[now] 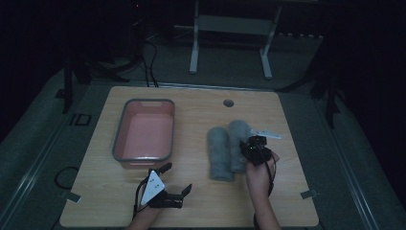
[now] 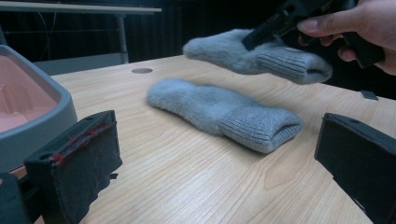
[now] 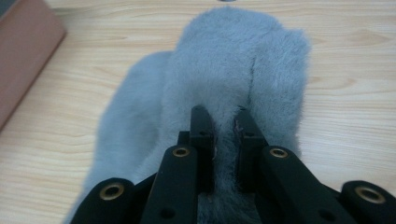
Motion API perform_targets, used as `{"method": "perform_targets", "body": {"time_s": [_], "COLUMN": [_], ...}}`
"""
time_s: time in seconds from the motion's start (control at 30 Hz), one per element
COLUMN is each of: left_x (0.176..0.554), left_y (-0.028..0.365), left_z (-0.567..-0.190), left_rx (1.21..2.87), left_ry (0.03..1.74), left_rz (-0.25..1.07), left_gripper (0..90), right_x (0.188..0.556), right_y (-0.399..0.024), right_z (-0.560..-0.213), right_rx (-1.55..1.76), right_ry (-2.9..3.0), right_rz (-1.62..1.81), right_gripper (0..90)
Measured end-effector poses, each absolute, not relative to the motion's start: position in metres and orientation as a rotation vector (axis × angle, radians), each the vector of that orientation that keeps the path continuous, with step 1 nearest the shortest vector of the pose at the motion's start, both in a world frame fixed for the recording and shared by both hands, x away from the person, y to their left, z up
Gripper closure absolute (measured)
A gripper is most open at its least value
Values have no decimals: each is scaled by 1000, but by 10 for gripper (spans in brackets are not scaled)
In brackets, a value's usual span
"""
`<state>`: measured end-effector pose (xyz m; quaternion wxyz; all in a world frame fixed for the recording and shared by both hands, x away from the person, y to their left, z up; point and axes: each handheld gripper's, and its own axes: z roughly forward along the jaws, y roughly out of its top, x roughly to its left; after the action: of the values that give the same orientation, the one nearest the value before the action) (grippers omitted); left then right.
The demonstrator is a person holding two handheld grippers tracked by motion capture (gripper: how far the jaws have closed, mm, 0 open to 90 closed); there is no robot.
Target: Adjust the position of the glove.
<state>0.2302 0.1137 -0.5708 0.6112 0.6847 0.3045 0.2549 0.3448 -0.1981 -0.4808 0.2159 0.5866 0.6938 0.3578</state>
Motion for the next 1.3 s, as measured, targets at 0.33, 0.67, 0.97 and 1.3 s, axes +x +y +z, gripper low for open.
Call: {"method": "perform_targets", "body": {"time_s": [0.33, 0.67, 0.97, 1.3], "left_x": [228, 229, 229, 230], "left_y": [114, 113, 113, 113], "left_z": [-571, -571, -571, -571], "left_rx": [1574, 1577, 1579, 1580], "left_ry": [696, 694, 692, 699], "left_rz": [602, 600, 605, 600], "left_gripper": [4, 4, 4, 4], "right_x": [344, 346, 351, 347], "right_y": [-153, -135, -135, -141], "right_z": [-481, -499, -520, -510], "right_rx": [1611, 1615, 1637, 1620], "right_ry": [1963, 2011, 2042, 2041], "right_rz": [1021, 965, 943, 1028], "right_gripper": [818, 816, 784, 600]}}
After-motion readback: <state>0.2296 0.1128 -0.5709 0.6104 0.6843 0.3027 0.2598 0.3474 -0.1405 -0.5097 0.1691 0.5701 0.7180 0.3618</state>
